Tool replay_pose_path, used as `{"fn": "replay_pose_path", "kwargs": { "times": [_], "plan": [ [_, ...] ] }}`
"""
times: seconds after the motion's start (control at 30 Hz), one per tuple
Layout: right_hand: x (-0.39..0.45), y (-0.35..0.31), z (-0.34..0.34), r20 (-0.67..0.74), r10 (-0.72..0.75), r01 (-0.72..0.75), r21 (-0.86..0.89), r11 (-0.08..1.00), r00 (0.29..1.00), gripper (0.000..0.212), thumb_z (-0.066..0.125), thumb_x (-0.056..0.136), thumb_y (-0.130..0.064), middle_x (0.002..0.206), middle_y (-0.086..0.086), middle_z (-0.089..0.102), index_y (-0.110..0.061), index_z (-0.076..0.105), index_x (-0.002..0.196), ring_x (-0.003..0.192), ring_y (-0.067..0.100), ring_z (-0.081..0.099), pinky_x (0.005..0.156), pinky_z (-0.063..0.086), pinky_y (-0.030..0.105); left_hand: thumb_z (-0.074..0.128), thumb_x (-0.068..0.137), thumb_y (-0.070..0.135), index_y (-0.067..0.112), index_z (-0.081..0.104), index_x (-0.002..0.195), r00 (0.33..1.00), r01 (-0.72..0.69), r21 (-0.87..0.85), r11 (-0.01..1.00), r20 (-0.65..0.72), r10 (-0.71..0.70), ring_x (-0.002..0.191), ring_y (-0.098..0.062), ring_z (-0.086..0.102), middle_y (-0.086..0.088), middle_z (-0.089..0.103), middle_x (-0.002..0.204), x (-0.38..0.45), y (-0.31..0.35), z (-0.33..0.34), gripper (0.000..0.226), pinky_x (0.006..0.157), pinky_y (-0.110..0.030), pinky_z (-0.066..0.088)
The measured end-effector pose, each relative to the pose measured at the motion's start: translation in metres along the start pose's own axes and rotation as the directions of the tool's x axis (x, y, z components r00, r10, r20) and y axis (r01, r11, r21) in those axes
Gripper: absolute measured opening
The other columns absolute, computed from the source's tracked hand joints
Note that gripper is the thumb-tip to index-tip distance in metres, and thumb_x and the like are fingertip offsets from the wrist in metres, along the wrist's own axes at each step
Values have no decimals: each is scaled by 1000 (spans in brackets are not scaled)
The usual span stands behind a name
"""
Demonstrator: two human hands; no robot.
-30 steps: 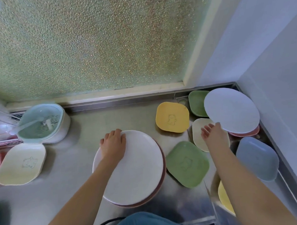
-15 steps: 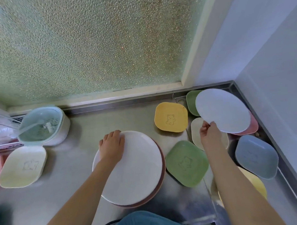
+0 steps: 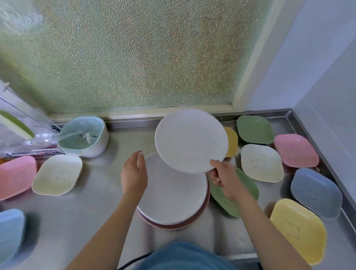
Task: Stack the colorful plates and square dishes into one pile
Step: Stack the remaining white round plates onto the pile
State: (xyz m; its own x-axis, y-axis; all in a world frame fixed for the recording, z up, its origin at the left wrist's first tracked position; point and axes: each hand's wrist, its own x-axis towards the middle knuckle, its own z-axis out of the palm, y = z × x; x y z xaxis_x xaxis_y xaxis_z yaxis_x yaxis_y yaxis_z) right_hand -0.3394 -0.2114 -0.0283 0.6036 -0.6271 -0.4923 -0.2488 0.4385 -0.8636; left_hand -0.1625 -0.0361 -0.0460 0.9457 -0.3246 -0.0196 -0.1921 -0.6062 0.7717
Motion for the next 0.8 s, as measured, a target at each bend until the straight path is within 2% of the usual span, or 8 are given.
{"fn": "replay_pose_path", "kwargs": {
  "times": [0.03, 0.1, 0.2, 0.37, 0.47, 0.57, 0.67, 0.8],
  "plan": [
    [-6, 1, 1, 53, 12, -8, -79, 997, 999, 29, 48, 93, -16, 49, -3, 33, -14, 36, 66, 42, 9, 22, 43, 19, 21, 37, 94, 39, 18, 63, 108, 998, 59, -79, 995, -16, -60, 91, -21, 57, -3, 67, 99, -4, -3, -5, 36, 72, -30, 44],
    [-17, 3, 5, 107, 50, -28, -199, 980, 993, 24, 49, 94, -18, 54, 0, 35, -11, 41, 72, 45, 10, 24, 45, 20, 22, 37, 87, 45, 19, 63, 86, 994, 101, -181, 978, -14, -105, 72, -19, 52, -1, 60, 74, -11, -9, -14, 37, 60, -27, 40],
    [-28, 7, 12, 179, 112, -46, -339, 940, 978, 23, 50, 94, -19, 55, 1, 37, -11, 45, 73, 42, 8, 28, 44, 23, 20, 39, 81, 44, 10, 58, 79, 983, 169, -239, 956, -27, -180, 66, -21, 46, -7, 53, 69, -23, -16, -19, 39, 59, -33, 36],
    [-33, 11, 13, 223, 179, -71, -421, 904, 958, 26, 48, 94, -19, 48, 2, 34, -11, 41, 70, 38, 9, 25, 41, 20, 20, 41, 72, 29, 20, 63, 97, 970, 234, -221, 947, -16, -243, 74, -24, 54, 0, 62, 78, -44, -30, -19, 36, 59, -29, 39],
    [-30, 14, 11, 158, 177, -61, -556, 829, 971, 33, 48, 89, -23, 39, 0, 34, -14, 39, 58, 31, 10, 26, 37, 23, 19, 46, 83, 21, 23, 57, 123, 969, 246, -153, 957, 3, -248, 90, -26, 58, -3, 68, 102, -52, -39, -16, 41, 74, -29, 41],
    [-26, 22, 11, 59, 106, -40, -670, 742, 993, 37, 51, 85, -30, 36, -3, 43, -15, 44, 51, 31, 9, 38, 44, 33, 21, 45, 89, 13, 22, 48, 134, 977, 215, -51, 975, 21, -214, 107, -32, 58, -10, 63, 123, -53, -47, -14, 46, 89, -37, 46],
    [-21, 27, 14, 23, -15, 27, -761, 648, 1000, 42, 51, 85, -36, 42, -3, 46, -16, 43, 49, 43, 14, 44, 49, 35, 27, 41, 91, 14, 23, 44, 137, 986, 159, 50, 986, 39, -161, 103, -36, 58, -17, 63, 116, -52, -51, -14, 46, 88, -41, 48],
    [-17, 34, 11, -69, -129, 3, -873, 487, 989, 46, 48, 88, -45, 50, -3, 39, -19, 36, 51, 48, 15, 40, 49, 31, 28, 40, 92, 15, 23, 43, 137, 992, 121, 81, 989, 37, -124, 94, -35, 60, -17, 66, 106, -53, -53, -12, 46, 76, -35, 45]
  ]
}}
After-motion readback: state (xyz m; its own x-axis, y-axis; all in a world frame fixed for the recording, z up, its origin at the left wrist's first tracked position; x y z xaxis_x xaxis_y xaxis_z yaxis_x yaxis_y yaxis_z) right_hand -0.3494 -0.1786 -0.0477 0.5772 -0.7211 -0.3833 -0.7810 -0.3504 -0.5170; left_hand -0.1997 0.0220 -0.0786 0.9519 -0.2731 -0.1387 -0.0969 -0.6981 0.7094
